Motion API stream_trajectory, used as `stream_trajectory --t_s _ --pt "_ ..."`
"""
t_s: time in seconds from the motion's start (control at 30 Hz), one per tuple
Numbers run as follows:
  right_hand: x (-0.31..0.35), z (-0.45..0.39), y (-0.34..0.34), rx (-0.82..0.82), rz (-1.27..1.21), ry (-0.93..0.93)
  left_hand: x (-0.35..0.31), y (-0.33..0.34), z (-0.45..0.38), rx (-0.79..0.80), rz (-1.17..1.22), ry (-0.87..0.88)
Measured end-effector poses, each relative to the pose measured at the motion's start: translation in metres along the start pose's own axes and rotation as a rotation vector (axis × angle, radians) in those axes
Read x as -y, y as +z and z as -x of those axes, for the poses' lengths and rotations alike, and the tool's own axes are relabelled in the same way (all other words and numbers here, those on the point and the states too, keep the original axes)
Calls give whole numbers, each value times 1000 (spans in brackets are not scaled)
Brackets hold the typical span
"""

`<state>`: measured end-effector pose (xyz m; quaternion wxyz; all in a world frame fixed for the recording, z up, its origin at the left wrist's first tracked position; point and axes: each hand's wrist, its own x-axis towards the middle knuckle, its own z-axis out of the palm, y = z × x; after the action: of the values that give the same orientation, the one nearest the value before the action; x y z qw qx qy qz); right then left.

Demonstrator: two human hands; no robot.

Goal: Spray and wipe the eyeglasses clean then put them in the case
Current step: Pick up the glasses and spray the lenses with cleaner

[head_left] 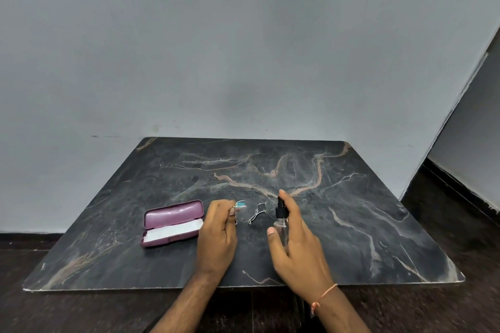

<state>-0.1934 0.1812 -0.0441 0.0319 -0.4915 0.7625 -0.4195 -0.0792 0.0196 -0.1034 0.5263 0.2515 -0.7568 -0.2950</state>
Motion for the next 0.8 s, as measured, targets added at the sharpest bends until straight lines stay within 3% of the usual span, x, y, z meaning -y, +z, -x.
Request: stream_trajectory --t_s 0.27,0.63,0.8 --pt "13 2 14 9 -91 -83 -5 -2 -1 6 4 0" --pt "9 5 31 22 -132 -61 -3 -2 1 8 -14 -5" --pt "6 6 28 -45 -181 -55 -2 -1 0 6 -5 7"
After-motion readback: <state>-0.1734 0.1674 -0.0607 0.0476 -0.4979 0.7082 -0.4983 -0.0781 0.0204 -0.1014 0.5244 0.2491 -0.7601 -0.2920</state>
